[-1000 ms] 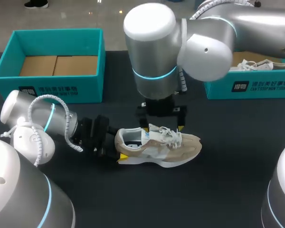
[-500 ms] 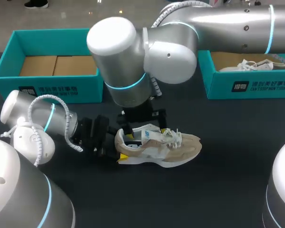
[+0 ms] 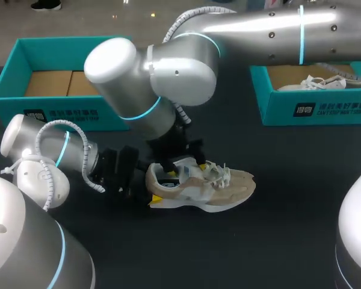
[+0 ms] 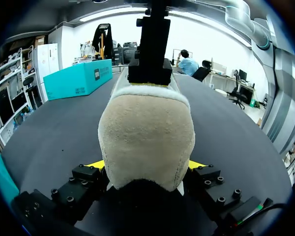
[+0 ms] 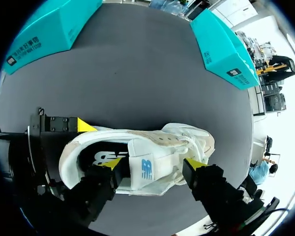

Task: Take the shoe out of the shoebox, open the shoe tongue, remove and reinsert the insole, then place the shoe into the shoebox

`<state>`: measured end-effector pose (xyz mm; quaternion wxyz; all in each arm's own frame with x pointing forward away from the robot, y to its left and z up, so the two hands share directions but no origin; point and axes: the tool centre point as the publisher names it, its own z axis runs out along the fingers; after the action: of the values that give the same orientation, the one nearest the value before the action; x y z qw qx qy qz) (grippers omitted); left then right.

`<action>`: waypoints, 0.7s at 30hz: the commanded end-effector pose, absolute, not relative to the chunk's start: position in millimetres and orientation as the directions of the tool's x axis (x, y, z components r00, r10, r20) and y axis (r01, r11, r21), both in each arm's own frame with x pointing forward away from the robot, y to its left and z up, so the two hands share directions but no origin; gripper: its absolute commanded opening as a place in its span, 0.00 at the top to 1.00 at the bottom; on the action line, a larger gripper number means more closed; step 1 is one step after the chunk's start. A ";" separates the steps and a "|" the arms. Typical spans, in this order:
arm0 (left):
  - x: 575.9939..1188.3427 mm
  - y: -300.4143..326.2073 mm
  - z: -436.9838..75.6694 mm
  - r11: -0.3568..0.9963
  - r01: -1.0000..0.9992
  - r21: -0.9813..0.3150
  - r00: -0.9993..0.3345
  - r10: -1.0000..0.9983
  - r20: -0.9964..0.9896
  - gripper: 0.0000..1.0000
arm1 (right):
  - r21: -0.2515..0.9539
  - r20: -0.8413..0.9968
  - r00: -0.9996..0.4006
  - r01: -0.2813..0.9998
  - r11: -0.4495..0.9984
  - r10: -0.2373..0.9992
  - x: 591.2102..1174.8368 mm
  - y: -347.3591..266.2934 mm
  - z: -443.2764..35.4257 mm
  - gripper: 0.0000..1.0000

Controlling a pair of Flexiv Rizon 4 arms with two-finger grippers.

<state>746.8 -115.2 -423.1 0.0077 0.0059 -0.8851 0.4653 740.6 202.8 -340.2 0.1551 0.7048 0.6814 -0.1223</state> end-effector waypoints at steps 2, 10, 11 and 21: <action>747.0 -116.0 -425.8 0.570 -0.018 -0.821 -1.000 -0.005 0.018 1.00 | 0.040 -0.393 0.061 0.998 -0.049 0.917 740.6 196.2 -339.6 0.51; 747.0 -116.0 -425.8 0.570 -0.018 -0.821 -1.000 -0.005 0.018 1.00 | 0.018 -0.386 0.095 0.995 -0.095 0.918 731.3 181.2 -327.5 0.51; 747.0 -116.0 -425.8 0.570 -0.018 -0.821 -1.000 -0.005 0.018 1.00 | 0.016 -0.382 0.099 0.995 -0.101 0.919 730.9 178.5 -325.6 0.51; 747.0 -116.0 -425.8 0.570 -0.018 -0.821 -1.000 -0.005 0.018 1.00 | -0.004 -0.279 0.174 0.983 -0.182 0.944 734.5 154.8 -316.9 0.76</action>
<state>746.8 -115.3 -422.9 0.0077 0.0059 -0.8850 0.4654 738.8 169.4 -318.2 0.1145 0.7472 0.6391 -0.1419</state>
